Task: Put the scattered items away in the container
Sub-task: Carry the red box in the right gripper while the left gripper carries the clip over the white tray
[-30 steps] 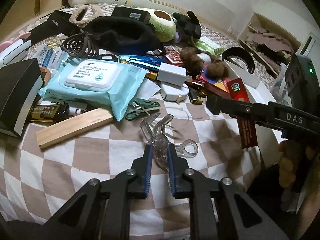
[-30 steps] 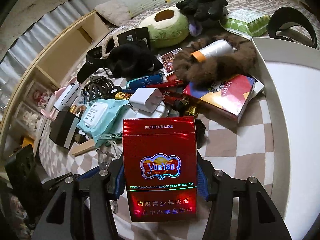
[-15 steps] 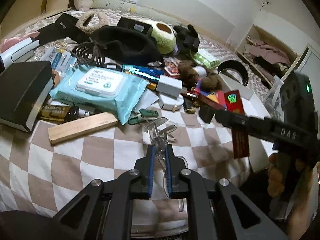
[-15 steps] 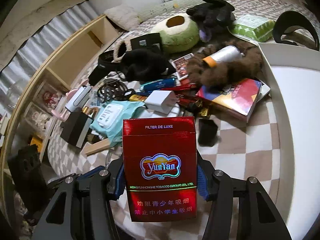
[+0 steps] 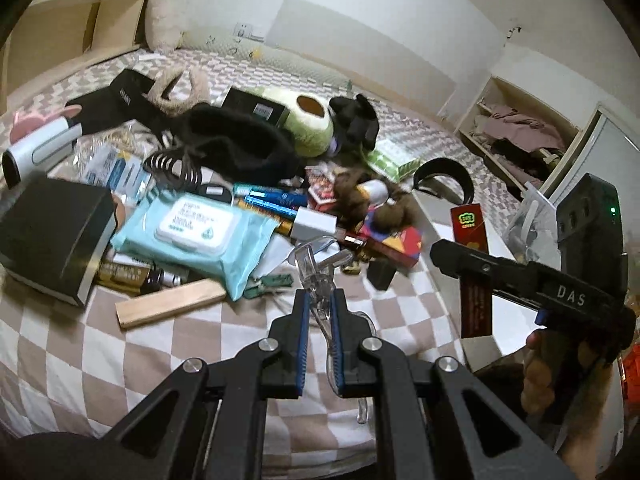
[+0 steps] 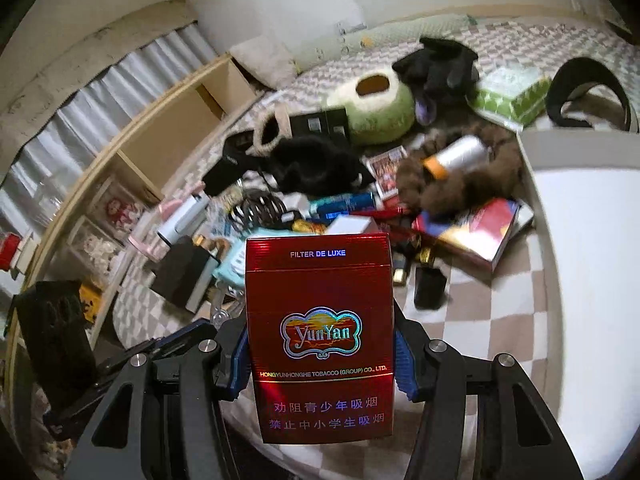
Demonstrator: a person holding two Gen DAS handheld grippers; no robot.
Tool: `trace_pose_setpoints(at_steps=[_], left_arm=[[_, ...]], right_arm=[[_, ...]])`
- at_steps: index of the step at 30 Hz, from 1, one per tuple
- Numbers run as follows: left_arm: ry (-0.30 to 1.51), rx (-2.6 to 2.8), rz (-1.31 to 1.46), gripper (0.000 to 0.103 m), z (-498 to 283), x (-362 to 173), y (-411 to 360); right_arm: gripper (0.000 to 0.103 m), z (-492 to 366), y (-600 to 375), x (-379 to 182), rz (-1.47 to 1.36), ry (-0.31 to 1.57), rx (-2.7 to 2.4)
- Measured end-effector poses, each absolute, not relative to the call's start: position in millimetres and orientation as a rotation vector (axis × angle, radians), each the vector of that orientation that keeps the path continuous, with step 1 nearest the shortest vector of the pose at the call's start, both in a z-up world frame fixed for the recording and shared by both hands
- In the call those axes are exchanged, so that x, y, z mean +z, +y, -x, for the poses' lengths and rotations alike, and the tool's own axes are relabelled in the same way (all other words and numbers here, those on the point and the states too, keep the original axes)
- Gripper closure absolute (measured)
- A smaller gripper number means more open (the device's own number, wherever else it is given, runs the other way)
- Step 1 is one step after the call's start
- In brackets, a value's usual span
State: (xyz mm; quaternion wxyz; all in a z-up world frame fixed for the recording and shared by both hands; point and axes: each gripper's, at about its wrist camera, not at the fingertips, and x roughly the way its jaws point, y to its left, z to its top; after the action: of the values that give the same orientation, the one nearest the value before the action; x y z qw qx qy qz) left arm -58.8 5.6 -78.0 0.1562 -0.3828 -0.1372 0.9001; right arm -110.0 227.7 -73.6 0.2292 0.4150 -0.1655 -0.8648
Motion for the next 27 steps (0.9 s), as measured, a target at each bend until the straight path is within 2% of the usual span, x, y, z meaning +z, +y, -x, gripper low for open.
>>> trace_pose_setpoints(at_steps=[17, 27], left_arm=[[-0.251, 2.557, 0.918, 0.092, 59.4, -15.2, 58.6], [-0.178, 2.475, 0.863, 0.092, 67.1, -0.1, 115.1]], right_arm=[[0.045, 84.2, 290.1, -12.3, -0.956, -0.487, -2.543], [0.045, 62.8, 371.4, -10.1, -0.969, -0.566, -2.717]])
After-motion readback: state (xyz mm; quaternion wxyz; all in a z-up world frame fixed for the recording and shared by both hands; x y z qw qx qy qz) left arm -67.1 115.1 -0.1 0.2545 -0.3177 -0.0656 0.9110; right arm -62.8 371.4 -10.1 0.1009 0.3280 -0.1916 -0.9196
